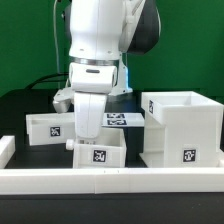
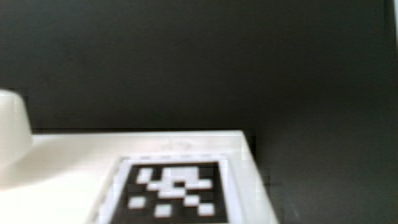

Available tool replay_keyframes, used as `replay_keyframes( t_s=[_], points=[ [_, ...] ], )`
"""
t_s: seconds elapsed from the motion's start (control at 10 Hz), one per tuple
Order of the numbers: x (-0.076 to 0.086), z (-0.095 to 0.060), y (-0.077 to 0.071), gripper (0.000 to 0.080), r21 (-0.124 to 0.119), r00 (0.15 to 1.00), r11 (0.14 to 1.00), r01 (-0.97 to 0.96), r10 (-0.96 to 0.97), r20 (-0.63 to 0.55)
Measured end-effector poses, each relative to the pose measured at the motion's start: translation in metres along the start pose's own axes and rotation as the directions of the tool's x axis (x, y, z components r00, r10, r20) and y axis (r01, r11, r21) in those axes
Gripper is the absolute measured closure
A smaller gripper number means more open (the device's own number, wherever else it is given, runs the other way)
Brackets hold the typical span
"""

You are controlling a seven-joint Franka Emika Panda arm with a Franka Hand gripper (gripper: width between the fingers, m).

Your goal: Assemble drawer

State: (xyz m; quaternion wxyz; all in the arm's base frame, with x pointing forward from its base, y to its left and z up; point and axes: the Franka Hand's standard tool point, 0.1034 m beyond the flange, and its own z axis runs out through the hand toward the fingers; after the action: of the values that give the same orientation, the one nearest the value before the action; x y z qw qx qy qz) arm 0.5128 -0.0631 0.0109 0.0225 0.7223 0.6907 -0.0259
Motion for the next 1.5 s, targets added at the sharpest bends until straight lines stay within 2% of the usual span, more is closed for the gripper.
replay_keyframes(
  t_s=[0.2,0.3,0.6,0.8,0.9,1.0,1.1,1.3,1.5],
  points=[
    [0.001,0.001,0.0,0.0757,0.004,1.0,1.0,-0.003,0.003,0.0],
    [0.008,0.001,0.002,0.0757,0.013,1.0,1.0,-0.005,0.005,-0.003],
    [0.021,-0.002,0.01,0.0757,0.006,1.0,1.0,0.021,-0.021,-0.011],
    [0.022,-0.002,0.011,0.0757,0.005,0.999,0.999,0.036,-0.036,-0.009],
    [0.022,-0.001,0.011,0.0757,-0.002,0.999,0.999,0.035,-0.035,-0.01],
    [0.022,-0.001,0.012,0.0757,-0.026,0.999,0.999,0.035,-0.035,-0.013],
    [0.023,0.0,0.011,0.0757,-0.017,0.999,0.999,0.036,-0.037,-0.013],
    [0.032,-0.001,0.018,0.0757,-0.008,0.999,0.999,0.049,-0.05,-0.017],
    [0.04,-0.003,0.023,0.0757,-0.015,0.998,0.998,0.054,-0.055,-0.022]
  ],
)
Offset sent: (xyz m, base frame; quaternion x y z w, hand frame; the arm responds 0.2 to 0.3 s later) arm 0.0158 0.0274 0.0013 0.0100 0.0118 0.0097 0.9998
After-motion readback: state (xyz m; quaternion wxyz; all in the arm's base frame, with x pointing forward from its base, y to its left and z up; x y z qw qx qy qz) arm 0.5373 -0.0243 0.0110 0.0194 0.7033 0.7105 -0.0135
